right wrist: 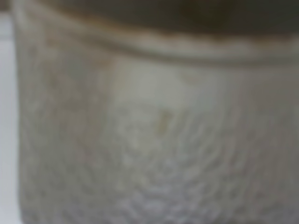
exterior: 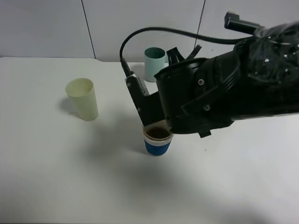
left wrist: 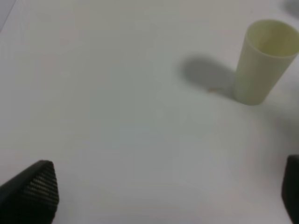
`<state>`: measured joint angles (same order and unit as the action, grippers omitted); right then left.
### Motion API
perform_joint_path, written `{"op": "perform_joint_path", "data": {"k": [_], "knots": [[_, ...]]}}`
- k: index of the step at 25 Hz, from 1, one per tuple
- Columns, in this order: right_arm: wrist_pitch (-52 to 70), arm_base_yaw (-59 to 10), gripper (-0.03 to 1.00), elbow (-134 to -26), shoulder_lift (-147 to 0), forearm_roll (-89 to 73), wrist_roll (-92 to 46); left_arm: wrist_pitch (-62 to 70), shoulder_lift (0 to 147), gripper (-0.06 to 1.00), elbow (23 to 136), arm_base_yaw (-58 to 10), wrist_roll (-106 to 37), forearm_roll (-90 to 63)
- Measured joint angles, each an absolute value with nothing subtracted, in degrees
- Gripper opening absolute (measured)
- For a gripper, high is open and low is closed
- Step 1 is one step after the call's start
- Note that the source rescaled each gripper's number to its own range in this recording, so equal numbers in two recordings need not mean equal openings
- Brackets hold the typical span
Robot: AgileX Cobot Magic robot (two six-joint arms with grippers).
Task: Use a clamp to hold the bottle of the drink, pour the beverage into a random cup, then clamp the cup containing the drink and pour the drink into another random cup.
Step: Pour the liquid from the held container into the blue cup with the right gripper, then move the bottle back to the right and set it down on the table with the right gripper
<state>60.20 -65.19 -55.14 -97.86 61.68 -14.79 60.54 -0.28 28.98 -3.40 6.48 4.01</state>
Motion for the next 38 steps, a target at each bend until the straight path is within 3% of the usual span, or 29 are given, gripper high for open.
{"op": "perform_joint_path", "data": {"k": [9,12,25,30,38], "knots": [[52.74,-54.16,0.0,-55.2,-97.12,57.1,16.3,60.54,-0.28,0.89,28.98,-3.4,6.48,4.01],[44.59,-49.35,0.0,-55.2,-96.86,56.31,23.81,60.54,-0.28,0.89,28.98,-3.4,6.48,4.01],[25.53,-36.33,0.0,-55.2,-96.06,45.89,26.37,60.54,-0.28,0.89,28.98,-3.4,6.48,4.01],[23.35,-34.6,0.0,-55.2,-96.06,43.22,23.73,60.54,-0.28,0.89,28.98,-3.4,6.48,4.01],[7.14,-29.37,0.0,-47.62,-96.0,33.28,13.2,60.54,-0.28,0.89,28.98,-3.4,6.48,4.01]]}}
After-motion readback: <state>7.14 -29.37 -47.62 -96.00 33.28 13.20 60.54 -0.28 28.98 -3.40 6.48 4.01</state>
